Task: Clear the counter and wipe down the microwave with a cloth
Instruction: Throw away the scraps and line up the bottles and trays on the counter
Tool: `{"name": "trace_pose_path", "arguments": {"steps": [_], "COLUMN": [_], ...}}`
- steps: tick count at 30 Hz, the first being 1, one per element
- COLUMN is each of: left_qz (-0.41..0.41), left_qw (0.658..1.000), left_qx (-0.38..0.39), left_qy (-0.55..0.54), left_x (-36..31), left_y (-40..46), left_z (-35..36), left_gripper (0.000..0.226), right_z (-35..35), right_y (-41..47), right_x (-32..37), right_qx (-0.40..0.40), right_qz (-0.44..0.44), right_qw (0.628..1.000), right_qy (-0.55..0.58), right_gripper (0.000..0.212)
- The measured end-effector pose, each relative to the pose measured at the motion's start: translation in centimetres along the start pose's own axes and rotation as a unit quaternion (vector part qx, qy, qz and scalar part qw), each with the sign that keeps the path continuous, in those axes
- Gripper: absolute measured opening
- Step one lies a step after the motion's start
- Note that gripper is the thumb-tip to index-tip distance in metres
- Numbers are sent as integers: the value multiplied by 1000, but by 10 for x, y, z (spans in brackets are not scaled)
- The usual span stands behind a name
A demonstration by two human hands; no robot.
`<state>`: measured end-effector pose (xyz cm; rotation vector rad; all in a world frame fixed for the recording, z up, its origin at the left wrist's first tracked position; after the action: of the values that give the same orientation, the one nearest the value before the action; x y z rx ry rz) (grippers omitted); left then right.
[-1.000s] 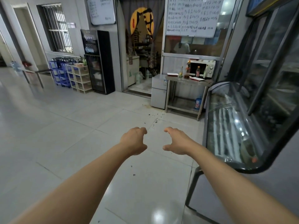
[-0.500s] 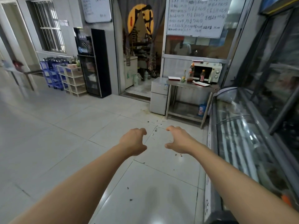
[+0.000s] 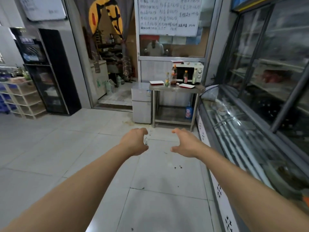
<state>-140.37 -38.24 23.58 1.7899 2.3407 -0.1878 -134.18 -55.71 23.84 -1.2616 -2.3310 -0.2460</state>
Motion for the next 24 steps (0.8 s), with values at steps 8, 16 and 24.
{"name": "trace_pose_path", "arguments": {"steps": [8, 16, 24], "left_qz": [24, 34, 43], "left_qw": [1000, 999, 999], "left_qx": [18, 29, 19], "left_qy": [-5, -3, -2], "left_x": [31, 21, -6], "left_y": [102, 252, 411], "left_z": [6, 12, 7], "left_gripper": [57, 54, 57], "right_z": [-5, -32, -80], "right_y": [96, 244, 387], "right_x": [-6, -43, -100], "right_qx": [-8, -13, -15], "right_qz": [31, 19, 29], "right_qw": [999, 1000, 999], "right_qy": [-4, -1, -3], "right_gripper": [72, 74, 74]}}
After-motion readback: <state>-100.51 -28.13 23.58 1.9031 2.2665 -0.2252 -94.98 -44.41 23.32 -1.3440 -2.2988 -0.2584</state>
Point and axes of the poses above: each hand's wrist, its own y-axis towards the middle knuckle, its own z-axis out of the palm, x = y × z, the point moved 4 cm from there along y, towards the middle knuckle, and after that the axes turned 4 degrees about y, right-handed, at the moved point
